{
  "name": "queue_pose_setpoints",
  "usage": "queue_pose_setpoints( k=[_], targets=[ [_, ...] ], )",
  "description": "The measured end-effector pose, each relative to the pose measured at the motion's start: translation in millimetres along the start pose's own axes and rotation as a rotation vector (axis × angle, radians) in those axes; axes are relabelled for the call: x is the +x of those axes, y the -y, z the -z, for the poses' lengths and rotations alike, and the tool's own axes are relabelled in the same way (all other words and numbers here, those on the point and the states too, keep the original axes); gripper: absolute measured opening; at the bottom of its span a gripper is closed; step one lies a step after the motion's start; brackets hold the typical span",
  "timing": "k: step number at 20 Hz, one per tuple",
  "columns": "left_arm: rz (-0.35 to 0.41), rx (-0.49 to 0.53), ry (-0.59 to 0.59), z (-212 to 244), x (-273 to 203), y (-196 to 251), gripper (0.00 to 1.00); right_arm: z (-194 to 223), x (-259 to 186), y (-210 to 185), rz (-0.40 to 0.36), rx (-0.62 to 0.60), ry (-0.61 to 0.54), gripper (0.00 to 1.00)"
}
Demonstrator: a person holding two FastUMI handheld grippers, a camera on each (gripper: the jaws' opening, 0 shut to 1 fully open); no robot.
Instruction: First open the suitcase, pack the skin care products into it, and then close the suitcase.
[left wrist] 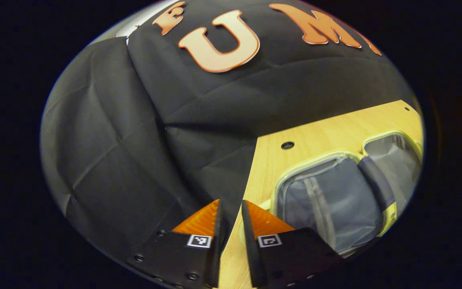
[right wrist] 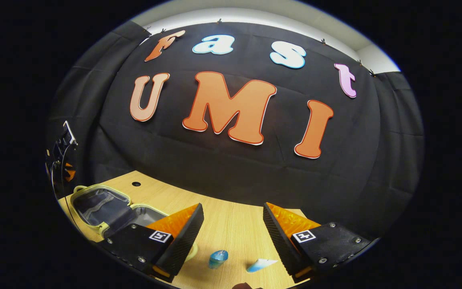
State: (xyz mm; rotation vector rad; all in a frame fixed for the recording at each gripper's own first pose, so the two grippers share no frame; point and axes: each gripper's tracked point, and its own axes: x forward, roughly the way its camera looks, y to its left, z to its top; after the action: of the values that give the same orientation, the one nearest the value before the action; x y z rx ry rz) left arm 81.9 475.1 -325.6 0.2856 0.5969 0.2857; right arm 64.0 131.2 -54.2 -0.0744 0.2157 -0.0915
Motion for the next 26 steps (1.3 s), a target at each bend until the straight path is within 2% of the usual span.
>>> queue_pose_setpoints(
  k=[2,4,5,7,11,13,14,15,16,17,18,22,26],
  targets=[
    [0.028,-0.001,0.079,-36.6,-19.8,16.9,0.61,3.9,-2.1,2.4,-0.018,0.005,0.002,0.94],
    [0.040,-0.002,0.147,-66.3,-39.6,33.8,0.86,7.1,-3.6,5.2,-0.033,0.010,-0.002,0.94],
    [0.050,-0.003,0.175,-81.7,-51.3,43.0,0.84,7.3,-5.2,8.5,-0.039,0.013,0.002,0.94],
    [0.064,-0.002,0.231,-109.8,-75.9,63.6,0.91,7.3,-7.2,16.6,-0.049,0.016,0.014,0.94],
    [0.115,-0.015,0.320,-148.9,-125.3,118.2,0.93,6.0,-12.8,38.4,-0.058,0.055,0.046,0.94],
    [0.150,-0.045,0.350,-165.4,-146.4,145.8,0.93,7.8,-15.3,53.4,-0.048,0.066,0.056,0.94],
    [0.164,-0.065,0.364,-174.1,-155.8,158.9,1.00,9.5,-16.2,59.4,-0.046,0.068,0.057,0.94],
    [0.185,-0.086,0.373,-181.9,-164.2,170.3,0.95,11.7,-17.1,65.4,-0.046,0.069,0.057,0.94],
    [0.198,-0.099,0.392,-192.0,-174.9,182.0,1.00,13.8,-18.0,70.3,-0.046,0.070,0.056,0.94],
    [0.204,-0.107,0.405,-199.6,-183.6,193.0,1.00,15.9,-18.5,75.5,-0.044,0.072,0.056,0.94],
    [0.216,-0.112,0.417,-206.8,-191.3,205.4,0.97,17.7,-18.8,80.1,-0.044,0.075,0.057,0.94],
    [0.279,-0.149,0.450,-223.6,-222.3,264.2,1.00,30.1,-21.9,95.6,-0.051,0.086,0.045,0.94],
    [0.350,-0.147,0.447,-224.8,-243.7,317.4,0.98,43.6,-21.7,107.0,-0.066,0.080,0.031,0.94]
  ],
)
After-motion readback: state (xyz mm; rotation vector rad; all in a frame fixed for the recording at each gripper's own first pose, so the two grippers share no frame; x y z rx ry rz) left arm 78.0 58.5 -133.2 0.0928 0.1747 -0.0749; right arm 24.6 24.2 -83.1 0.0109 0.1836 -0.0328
